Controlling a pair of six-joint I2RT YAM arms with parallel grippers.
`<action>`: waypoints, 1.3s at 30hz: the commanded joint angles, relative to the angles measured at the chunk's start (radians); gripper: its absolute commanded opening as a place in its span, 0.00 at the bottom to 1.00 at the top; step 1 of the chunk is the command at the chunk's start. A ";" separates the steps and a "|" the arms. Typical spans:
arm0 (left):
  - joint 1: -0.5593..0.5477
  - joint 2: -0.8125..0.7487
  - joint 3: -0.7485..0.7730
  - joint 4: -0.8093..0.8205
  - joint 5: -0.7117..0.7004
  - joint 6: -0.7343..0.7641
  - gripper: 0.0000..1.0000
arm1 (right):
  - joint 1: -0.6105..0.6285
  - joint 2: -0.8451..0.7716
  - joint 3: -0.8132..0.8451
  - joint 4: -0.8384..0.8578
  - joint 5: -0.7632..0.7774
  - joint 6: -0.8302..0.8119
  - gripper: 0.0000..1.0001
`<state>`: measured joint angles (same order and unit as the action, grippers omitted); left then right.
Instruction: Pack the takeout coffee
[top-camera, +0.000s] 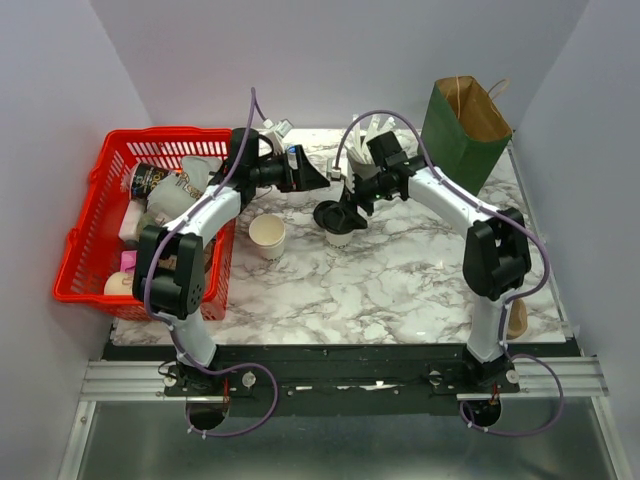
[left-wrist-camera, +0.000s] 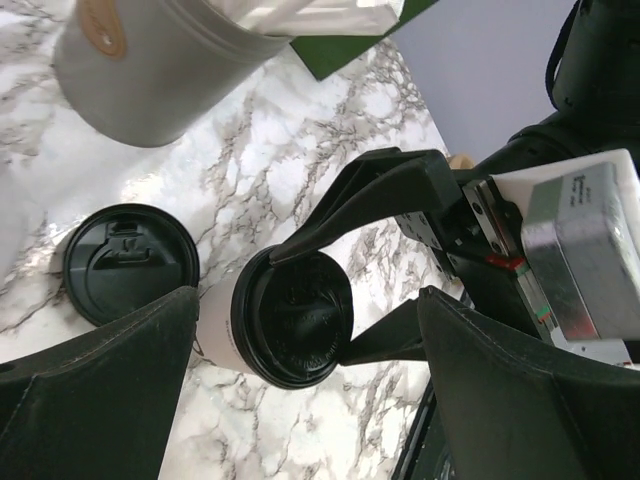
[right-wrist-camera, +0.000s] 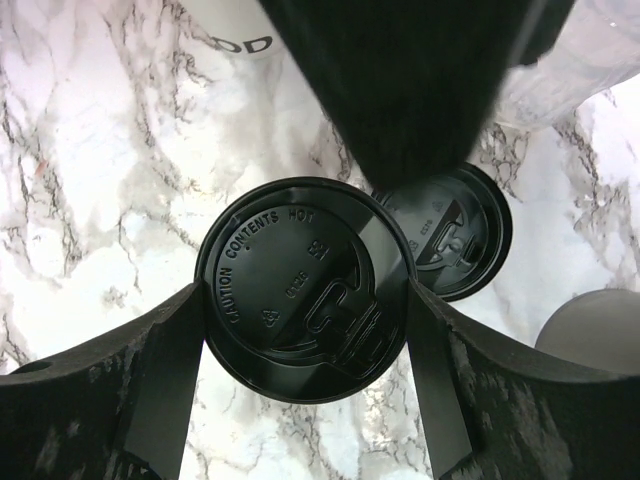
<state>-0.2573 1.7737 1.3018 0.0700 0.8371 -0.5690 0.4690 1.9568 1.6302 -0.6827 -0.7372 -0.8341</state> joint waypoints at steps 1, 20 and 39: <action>0.033 -0.045 0.042 -0.039 -0.026 0.021 0.99 | -0.009 0.102 0.019 -0.084 0.056 0.052 0.81; 0.041 -0.082 0.057 -0.068 -0.012 0.054 0.99 | -0.032 -0.015 0.092 -0.071 -0.024 0.233 1.00; -0.088 -0.004 0.034 -0.240 -0.199 0.201 0.99 | -0.032 0.033 0.074 -0.052 -0.021 0.205 1.00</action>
<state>-0.3161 1.7226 1.3239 -0.0841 0.7490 -0.4271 0.4377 1.9747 1.6943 -0.7383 -0.7383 -0.6109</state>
